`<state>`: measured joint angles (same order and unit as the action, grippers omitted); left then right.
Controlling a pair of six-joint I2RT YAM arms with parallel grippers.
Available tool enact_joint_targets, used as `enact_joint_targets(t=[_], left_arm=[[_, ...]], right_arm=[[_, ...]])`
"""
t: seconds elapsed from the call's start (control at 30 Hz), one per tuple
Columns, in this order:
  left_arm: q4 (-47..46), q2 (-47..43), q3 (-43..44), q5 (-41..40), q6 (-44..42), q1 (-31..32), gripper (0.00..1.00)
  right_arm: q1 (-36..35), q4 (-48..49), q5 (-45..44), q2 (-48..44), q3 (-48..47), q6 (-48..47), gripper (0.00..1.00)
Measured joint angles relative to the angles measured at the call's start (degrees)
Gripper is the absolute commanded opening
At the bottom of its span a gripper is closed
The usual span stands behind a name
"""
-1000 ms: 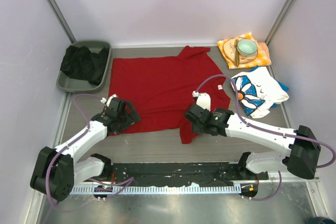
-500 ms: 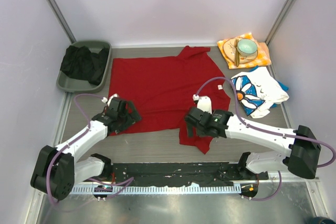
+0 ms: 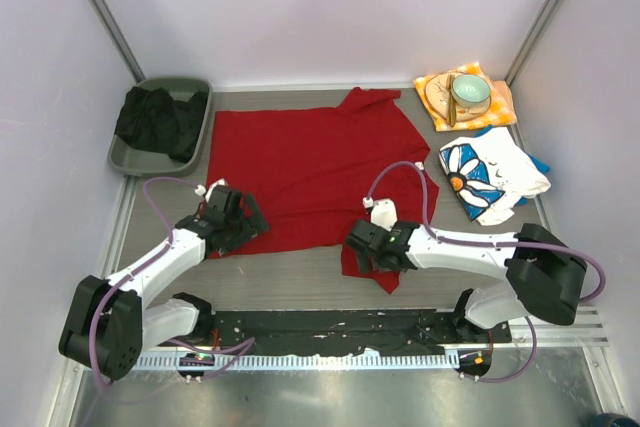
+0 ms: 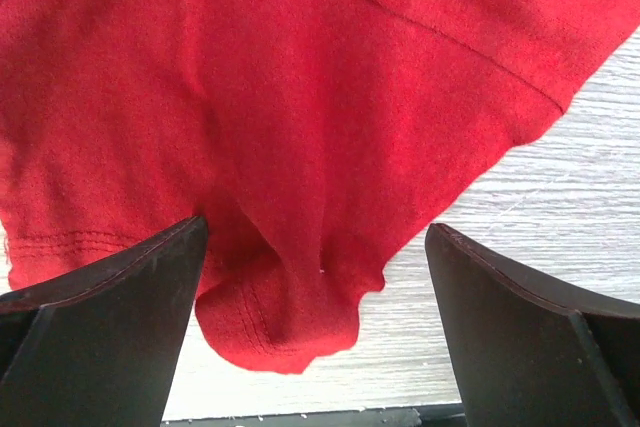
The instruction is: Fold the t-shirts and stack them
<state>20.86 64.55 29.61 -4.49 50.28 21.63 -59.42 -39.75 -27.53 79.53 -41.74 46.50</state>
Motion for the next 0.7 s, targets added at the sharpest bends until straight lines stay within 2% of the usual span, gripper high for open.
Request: enact_joint_targets(t=[0.23,0.5,0.7], left_arm=[[0.63,0.0,0.07,-0.02,-0.13,0.0,1.0],[0.57,0.61,0.33,0.02,0.0,0.0,1.0],[0.55,0.74,0.37,0.02,0.04,0.0,1.0]], right_arm=[[0.0,-0.24,-3.21,-1.81,0.0,0.26,1.0],[-0.04,-9.86,-8.76,-10.21,-4.55,0.81,1.0],[-0.04,-14.34,-11.98,-6.27,-5.01,4.72,1.0]])
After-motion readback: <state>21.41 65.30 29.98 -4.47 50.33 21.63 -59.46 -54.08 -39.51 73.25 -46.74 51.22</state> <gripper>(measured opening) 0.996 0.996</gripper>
